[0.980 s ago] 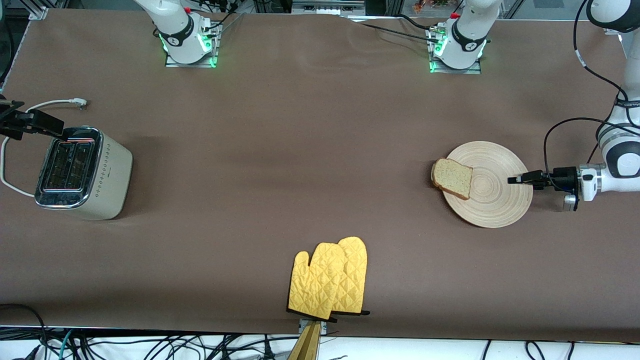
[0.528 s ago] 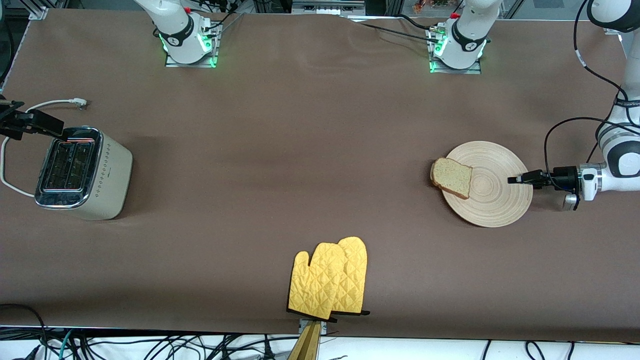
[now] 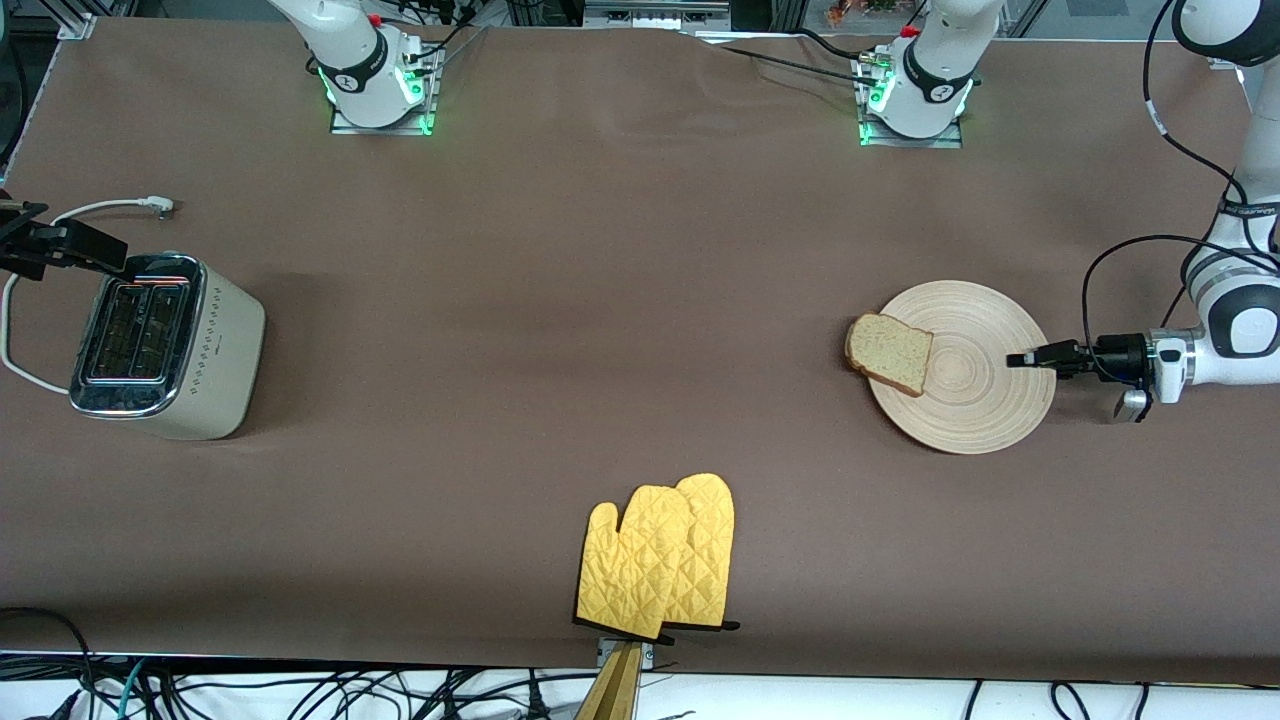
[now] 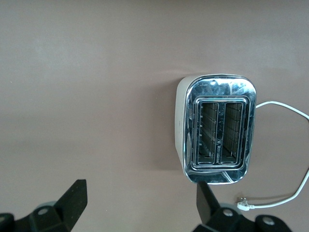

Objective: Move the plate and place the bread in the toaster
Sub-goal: 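Slide the plate with the left gripper toward the table center, then release the plate with the left gripper while the right gripper reaches the bread, then lower the right gripper and grasp the bread slice edge, then lift the bread with the right gripper and carry it over the toaster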

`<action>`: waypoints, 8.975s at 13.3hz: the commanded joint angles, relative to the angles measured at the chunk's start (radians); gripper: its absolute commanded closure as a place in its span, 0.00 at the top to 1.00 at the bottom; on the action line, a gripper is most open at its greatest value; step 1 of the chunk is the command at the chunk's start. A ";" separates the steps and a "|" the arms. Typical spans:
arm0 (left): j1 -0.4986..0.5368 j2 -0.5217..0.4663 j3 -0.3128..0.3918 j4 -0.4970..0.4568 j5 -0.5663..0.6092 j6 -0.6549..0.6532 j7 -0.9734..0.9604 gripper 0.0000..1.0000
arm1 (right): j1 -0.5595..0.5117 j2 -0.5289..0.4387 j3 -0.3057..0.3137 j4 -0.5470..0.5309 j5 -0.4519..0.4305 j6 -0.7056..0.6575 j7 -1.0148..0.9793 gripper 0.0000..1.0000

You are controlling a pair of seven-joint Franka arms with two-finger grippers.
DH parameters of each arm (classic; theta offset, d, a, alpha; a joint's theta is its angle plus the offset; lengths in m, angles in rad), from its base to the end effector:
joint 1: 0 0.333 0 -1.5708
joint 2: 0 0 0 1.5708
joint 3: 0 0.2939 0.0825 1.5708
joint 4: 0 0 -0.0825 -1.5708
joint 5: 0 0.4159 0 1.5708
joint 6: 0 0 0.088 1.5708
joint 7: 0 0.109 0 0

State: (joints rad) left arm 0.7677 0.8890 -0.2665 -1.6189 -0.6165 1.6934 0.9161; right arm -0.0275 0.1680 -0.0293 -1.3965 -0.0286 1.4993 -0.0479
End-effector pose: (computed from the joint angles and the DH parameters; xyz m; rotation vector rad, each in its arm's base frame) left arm 0.5543 0.2404 0.0676 2.0474 -0.0565 -0.0887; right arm 0.6254 -0.0374 0.5797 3.1098 -0.0152 -0.1039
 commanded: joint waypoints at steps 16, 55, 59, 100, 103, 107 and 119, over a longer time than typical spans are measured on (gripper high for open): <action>-0.384 -0.119 -0.019 -0.177 -0.480 0.156 -0.052 0.00 | -0.011 0.013 0.000 0.028 0.018 -0.008 -0.012 1.00; -0.850 -0.424 0.147 -0.489 -0.943 0.588 -0.014 1.00 | 0.024 0.048 0.008 -0.065 0.249 -0.019 0.014 1.00; -0.677 -0.579 0.136 -0.486 -0.415 0.579 -0.343 1.00 | 0.070 0.068 0.009 -0.238 0.409 0.191 0.167 1.00; -0.671 -0.760 0.147 0.229 0.609 -0.281 -1.045 1.00 | 0.236 0.311 0.183 -0.699 1.130 0.894 -0.244 0.09; -0.666 -0.757 0.147 0.223 0.610 -0.258 -1.019 1.00 | 0.238 0.309 0.183 -0.697 1.130 0.892 -0.244 0.00; -0.720 -0.769 0.174 0.217 0.620 -0.253 -1.022 1.00 | 0.239 0.297 0.183 -0.651 1.128 0.874 -0.234 0.00; -0.746 -0.772 0.190 0.209 0.610 -0.273 -1.030 1.00 | 0.230 0.243 0.037 -0.357 0.719 0.423 0.028 0.00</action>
State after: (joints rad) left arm 0.0317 0.1245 -0.0909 -1.4100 -0.0082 1.4335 -0.1276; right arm 0.2068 0.4241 0.0457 -1.8122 0.7464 2.0235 -0.0449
